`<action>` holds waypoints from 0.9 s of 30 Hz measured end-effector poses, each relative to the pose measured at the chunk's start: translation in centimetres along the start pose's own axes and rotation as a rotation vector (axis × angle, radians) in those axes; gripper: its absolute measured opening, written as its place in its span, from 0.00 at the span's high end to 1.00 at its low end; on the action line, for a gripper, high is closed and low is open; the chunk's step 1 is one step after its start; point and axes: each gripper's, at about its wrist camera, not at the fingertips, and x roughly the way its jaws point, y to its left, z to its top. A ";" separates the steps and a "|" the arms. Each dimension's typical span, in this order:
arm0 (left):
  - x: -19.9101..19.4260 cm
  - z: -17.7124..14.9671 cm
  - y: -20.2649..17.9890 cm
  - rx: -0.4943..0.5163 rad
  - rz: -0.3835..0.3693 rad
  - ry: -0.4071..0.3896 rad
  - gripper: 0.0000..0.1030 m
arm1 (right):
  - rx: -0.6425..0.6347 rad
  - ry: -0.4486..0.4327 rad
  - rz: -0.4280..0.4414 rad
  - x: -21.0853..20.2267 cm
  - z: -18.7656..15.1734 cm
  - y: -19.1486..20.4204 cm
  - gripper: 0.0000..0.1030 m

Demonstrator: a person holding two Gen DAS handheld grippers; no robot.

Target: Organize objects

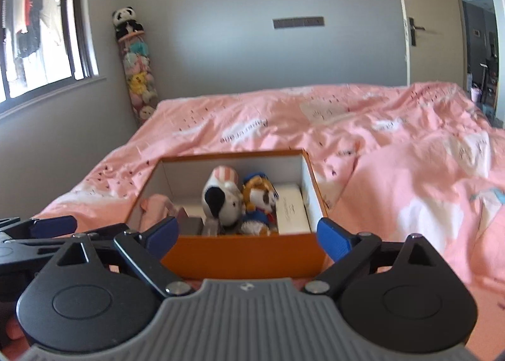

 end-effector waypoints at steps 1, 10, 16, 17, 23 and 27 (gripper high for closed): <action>0.3 -0.4 0.1 -0.004 -0.004 0.022 0.14 | 0.001 0.010 -0.009 0.2 -0.5 0.0 0.08; 2.9 -2.7 0.6 -0.035 -0.003 0.161 0.14 | -0.046 0.074 -0.047 1.8 -2.7 0.4 0.08; 3.5 -3.1 0.9 -0.039 0.014 0.198 0.14 | -0.048 0.112 -0.042 2.7 -3.2 0.6 0.08; 3.5 -3.1 1.0 -0.041 0.014 0.200 0.14 | -0.049 0.113 -0.042 2.8 -3.2 0.6 0.08; 3.6 -3.0 0.9 -0.037 0.017 0.202 0.14 | -0.057 0.109 -0.047 2.7 -3.2 0.7 0.08; 3.5 -2.9 0.9 -0.032 0.021 0.200 0.14 | -0.062 0.105 -0.046 2.6 -3.1 0.8 0.08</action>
